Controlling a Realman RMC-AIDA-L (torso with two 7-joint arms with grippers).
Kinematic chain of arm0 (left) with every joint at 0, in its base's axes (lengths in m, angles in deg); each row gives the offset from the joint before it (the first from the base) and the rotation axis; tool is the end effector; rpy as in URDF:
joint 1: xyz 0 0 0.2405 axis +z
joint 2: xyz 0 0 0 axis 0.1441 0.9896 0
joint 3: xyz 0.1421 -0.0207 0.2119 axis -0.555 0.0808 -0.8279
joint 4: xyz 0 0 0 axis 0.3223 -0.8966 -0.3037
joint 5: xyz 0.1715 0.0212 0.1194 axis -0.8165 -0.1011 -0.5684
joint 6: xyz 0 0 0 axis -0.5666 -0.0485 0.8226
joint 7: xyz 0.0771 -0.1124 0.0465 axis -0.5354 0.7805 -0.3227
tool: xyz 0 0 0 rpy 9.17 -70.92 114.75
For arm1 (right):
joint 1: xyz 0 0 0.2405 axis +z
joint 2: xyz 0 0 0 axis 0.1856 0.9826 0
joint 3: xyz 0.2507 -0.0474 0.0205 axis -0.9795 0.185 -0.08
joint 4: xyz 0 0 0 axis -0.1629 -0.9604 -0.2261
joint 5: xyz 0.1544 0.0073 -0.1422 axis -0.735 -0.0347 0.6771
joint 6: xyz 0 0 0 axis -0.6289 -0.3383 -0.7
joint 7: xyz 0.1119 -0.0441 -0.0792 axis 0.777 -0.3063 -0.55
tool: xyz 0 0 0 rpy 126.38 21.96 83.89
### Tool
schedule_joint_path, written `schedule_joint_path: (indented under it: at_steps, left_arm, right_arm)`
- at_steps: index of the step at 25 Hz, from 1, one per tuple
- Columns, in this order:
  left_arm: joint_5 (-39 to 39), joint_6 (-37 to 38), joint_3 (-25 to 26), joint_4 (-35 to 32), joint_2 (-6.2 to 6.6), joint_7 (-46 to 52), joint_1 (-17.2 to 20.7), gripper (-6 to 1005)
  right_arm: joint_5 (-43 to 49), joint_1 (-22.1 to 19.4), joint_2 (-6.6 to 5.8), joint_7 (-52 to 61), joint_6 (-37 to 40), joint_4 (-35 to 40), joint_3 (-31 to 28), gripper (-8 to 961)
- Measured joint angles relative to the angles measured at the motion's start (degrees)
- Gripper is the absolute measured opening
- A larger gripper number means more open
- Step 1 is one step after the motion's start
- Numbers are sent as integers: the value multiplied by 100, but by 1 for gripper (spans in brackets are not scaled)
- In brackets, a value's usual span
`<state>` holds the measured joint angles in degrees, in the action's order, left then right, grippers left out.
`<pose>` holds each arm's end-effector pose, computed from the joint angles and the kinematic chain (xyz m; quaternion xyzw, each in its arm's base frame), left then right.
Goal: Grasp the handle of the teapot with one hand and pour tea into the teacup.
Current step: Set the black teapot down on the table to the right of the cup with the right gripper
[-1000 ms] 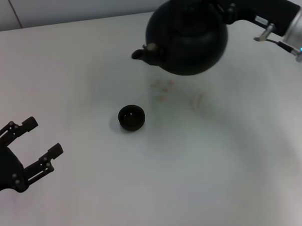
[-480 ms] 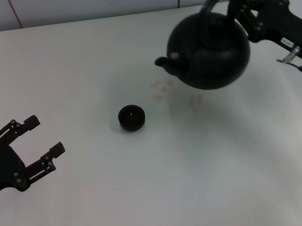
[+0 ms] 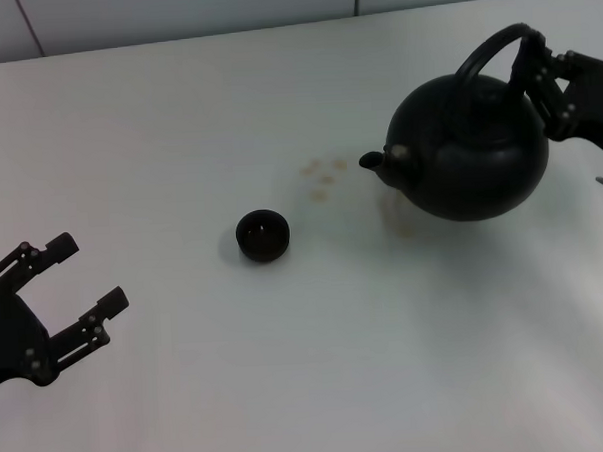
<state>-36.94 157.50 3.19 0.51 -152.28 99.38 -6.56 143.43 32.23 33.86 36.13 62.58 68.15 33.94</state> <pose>-0.3235 0.2303 0.0049 -0.8883 -0.1149 -0.3534 0.2698 0.3305 0.3035 0.0297 -0.7898 0.1873 0.3655 0.4557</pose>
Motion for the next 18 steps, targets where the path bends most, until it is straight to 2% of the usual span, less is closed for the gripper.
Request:
schedule_joint_path:
  at_steps: [9,18]
  left_arm:
    - [0,4,-5,0,11,0,0,793]
    - [0,8,-3,0,13,0,0,793]
  right_arm:
    - [-72,30,-1,-348,-37,-276,-8,174]
    - [-140,200,0,-1168,-485,-842,-13,190]
